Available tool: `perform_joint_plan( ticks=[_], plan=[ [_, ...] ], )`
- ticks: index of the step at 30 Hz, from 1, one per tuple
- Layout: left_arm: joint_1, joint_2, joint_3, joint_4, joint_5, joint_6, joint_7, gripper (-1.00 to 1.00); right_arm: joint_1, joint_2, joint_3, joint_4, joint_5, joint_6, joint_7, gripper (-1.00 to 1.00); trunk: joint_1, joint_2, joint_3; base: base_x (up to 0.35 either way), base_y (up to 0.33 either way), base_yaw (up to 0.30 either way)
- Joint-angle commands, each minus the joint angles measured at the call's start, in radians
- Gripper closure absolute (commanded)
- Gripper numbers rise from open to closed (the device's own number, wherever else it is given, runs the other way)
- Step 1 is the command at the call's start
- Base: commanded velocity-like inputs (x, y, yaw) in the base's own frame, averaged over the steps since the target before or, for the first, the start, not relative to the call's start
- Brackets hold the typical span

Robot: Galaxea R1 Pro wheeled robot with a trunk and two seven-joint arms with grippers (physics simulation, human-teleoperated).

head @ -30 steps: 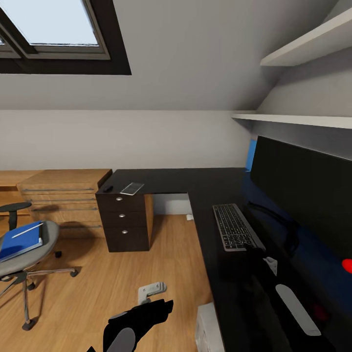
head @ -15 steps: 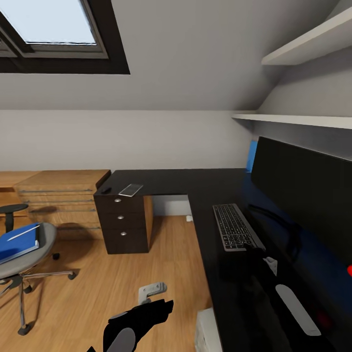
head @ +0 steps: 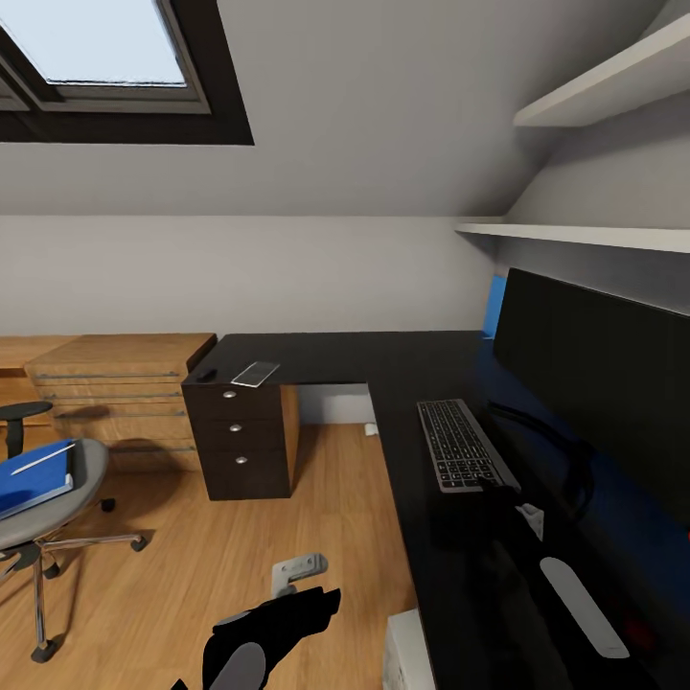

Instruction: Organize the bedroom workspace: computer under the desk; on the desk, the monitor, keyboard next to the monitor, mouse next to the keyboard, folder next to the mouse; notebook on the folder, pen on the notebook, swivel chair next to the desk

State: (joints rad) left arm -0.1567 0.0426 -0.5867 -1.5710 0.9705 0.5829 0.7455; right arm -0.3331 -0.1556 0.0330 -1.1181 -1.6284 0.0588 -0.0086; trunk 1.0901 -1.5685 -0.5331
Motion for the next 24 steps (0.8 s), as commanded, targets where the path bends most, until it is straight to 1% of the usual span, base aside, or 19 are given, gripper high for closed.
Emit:
perform_joint_plan(
  ticks=[1,2,14,20,24],
  plan=[
    [-0.001,0.001,-0.002,-0.001,0.008,0.000,0.009,-1.00,0.000,-0.001,0.002,0.001,-0.010,0.001,-0.089,1.00,0.000,0.000,-0.001,0.000,0.000,0.000],
    [-0.001,0.001,-0.002,-0.001,0.008,0.000,0.009,-1.00,0.000,-0.001,0.002,0.001,-0.010,0.001,-0.089,-1.00,0.000,0.000,-0.001,0.000,0.000,0.000],
    [-0.001,0.001,-0.001,-0.001,0.007,0.000,0.010,-1.00,-0.001,-0.001,0.002,0.001,-0.008,0.001,-0.090,-1.00,0.000,0.000,-0.001,0.000,0.000,0.000],
    [-0.001,0.002,-0.002,-0.001,0.004,0.000,0.009,-1.00,-0.001,-0.001,0.002,0.001,-0.008,0.001,-0.090,-1.00,0.000,0.000,-0.001,0.000,-0.138,0.000],
    [-0.001,0.001,-0.002,-0.001,0.004,0.000,0.009,-1.00,-0.001,-0.001,0.002,0.001,-0.008,0.001,-0.090,-1.00,0.000,0.000,-0.001,0.000,-0.036,0.000]
  ],
)
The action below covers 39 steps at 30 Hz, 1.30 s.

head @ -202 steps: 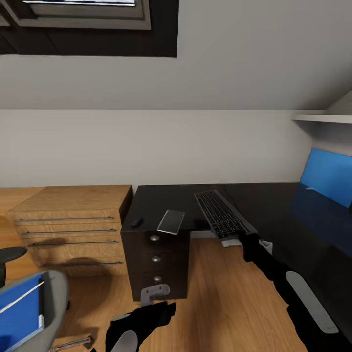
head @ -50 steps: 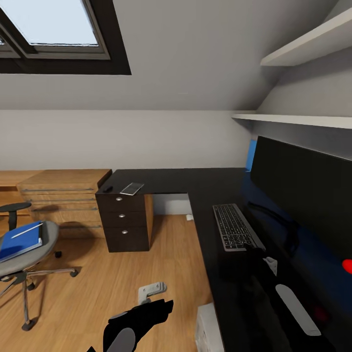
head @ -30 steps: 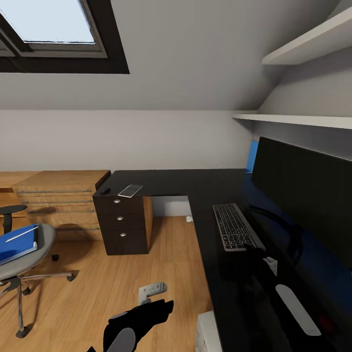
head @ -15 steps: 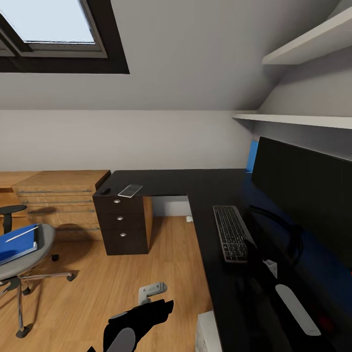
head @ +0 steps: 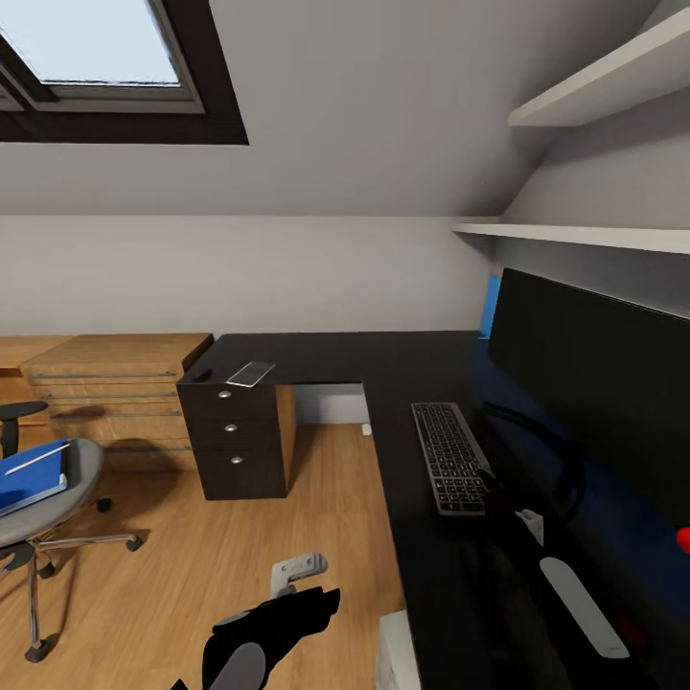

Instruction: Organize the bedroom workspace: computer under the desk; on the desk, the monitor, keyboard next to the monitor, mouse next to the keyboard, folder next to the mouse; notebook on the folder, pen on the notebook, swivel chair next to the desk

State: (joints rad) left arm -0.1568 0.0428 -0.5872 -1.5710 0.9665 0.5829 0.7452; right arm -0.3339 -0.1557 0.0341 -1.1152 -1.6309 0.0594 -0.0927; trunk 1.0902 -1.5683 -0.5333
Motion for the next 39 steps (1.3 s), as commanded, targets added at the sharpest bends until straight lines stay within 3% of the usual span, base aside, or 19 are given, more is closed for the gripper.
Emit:
perform_joint_plan(
  ticks=[1,10,20,39],
  plan=[
    [-0.001,0.000,-0.002,-0.001,0.009,0.000,0.009,-1.00,0.000,-0.001,0.001,-0.002,-0.006,0.000,-0.005,-1.00,0.000,-0.001,-0.001,0.000,-0.011,0.000],
    [-0.001,0.001,-0.001,-0.001,0.009,0.000,0.010,-1.00,0.000,-0.001,0.002,-0.001,-0.006,0.000,-0.005,-1.00,0.000,-0.001,-0.001,-0.050,-0.002,0.000],
    [-0.001,0.001,0.000,-0.001,0.009,0.000,0.011,-1.00,0.000,0.012,0.003,0.012,-0.006,0.000,-0.005,-1.00,0.000,-0.001,-0.001,-0.325,0.000,0.000],
    [-0.001,0.001,0.000,-0.001,0.008,0.000,0.011,-1.00,0.000,0.013,0.003,0.012,-0.006,0.001,-0.005,-1.00,0.000,-0.001,-0.001,-0.335,0.000,0.000]
  ],
)
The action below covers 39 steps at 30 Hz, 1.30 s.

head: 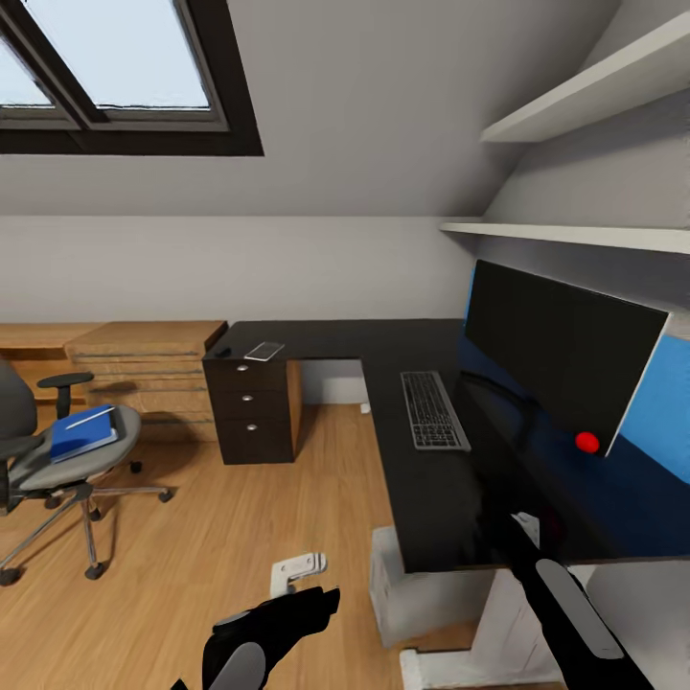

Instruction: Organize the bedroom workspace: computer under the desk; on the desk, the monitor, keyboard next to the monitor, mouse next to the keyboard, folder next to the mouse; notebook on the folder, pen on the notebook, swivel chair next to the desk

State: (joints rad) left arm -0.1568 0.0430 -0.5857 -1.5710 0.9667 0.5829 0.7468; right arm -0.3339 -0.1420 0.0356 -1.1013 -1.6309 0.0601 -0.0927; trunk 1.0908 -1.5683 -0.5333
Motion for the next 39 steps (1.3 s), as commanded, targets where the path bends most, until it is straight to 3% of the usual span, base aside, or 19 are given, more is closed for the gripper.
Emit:
perform_joint_plan(
  ticks=[1,31,37,39],
  plan=[
    [-0.001,0.001,-0.002,-0.001,0.008,0.000,0.009,-1.00,0.000,-0.001,0.001,-0.002,-0.006,0.001,-0.006,-1.00,-0.001,-0.001,-0.001,-0.335,0.000,0.000],
    [-0.001,0.001,0.003,0.008,0.012,0.001,0.009,-1.00,-0.001,0.000,0.003,0.012,-0.007,0.001,-0.084,-1.00,-0.001,-0.001,-0.001,-0.335,0.000,0.000],
    [-0.001,0.000,0.050,0.033,0.008,0.001,0.007,-1.00,-0.003,0.021,0.027,0.034,-0.001,0.002,-0.147,-1.00,-0.001,-0.001,-0.001,-0.200,0.000,0.000],
    [-0.001,0.001,0.066,0.040,0.006,-0.001,0.006,-1.00,-0.003,0.027,0.055,0.035,0.030,0.001,-0.159,-1.00,-0.004,0.006,0.002,-0.046,0.000,0.000]
  ],
)
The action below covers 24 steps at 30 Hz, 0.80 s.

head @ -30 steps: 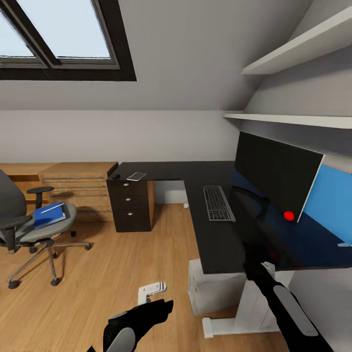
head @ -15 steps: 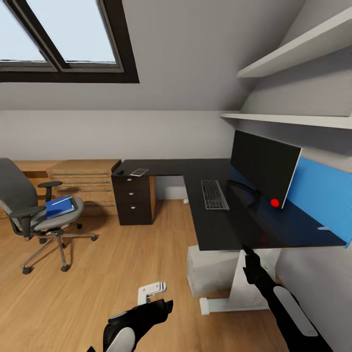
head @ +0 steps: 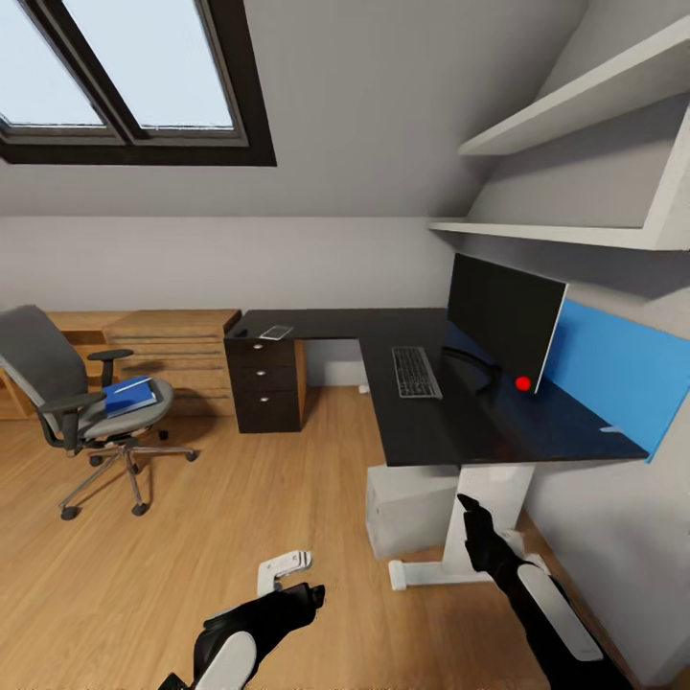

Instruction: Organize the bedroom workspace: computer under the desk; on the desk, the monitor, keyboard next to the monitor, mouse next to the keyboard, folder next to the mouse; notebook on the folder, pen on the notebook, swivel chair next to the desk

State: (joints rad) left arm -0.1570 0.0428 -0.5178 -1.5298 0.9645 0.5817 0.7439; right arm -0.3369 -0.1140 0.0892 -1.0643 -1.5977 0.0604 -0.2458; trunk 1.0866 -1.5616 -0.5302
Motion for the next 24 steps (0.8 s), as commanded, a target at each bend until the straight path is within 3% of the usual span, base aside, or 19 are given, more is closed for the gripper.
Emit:
perform_joint_plan(
  ticks=[1,6,9,11,12,17,22,24],
  plan=[
    [-0.001,0.001,0.002,0.003,0.007,-0.001,0.009,-1.00,-0.001,0.000,0.012,0.001,0.012,0.000,-0.008,-1.00,-0.004,0.007,0.002,-0.029,0.000,0.000],
    [-0.001,0.002,0.046,0.056,-0.037,-0.020,0.007,-1.00,0.002,0.001,0.070,0.040,0.161,0.000,-0.014,-1.00,-0.023,0.042,0.018,-0.013,0.000,0.000],
    [-0.001,0.001,0.088,0.118,-0.097,-0.050,0.005,-1.00,0.009,0.001,0.088,0.079,0.298,-0.001,-0.014,-1.00,-0.035,0.063,0.027,-0.004,0.000,0.000],
    [-0.001,0.000,0.096,0.139,-0.118,-0.057,0.004,-1.00,0.015,0.001,0.091,0.094,0.350,-0.001,-0.013,-1.00,-0.042,0.077,0.033,-0.002,0.000,0.000],
    [-0.001,0.000,0.101,0.155,-0.136,-0.062,0.004,-1.00,0.028,0.001,0.094,0.105,0.403,-0.001,-0.012,-1.00,-0.046,0.084,0.037,-0.001,0.000,0.000],
    [-0.001,0.000,0.108,0.225,-0.161,-0.070,0.005,-1.00,0.095,0.000,0.097,0.123,0.558,-0.002,-0.006,-1.00,-0.065,0.119,0.052,0.000,0.000,0.000],
    [-0.001,0.000,0.109,0.345,-0.170,-0.083,0.003,-1.00,0.132,0.002,0.099,0.136,0.613,-0.002,0.002,-1.00,-0.085,0.154,0.068,0.000,0.000,0.000],
    [-0.001,0.000,0.108,0.441,-0.171,-0.142,0.001,-1.00,0.142,0.003,0.101,0.159,0.625,-0.002,0.009,-1.00,-0.092,0.168,0.074,0.000,0.000,0.000]
  ],
)
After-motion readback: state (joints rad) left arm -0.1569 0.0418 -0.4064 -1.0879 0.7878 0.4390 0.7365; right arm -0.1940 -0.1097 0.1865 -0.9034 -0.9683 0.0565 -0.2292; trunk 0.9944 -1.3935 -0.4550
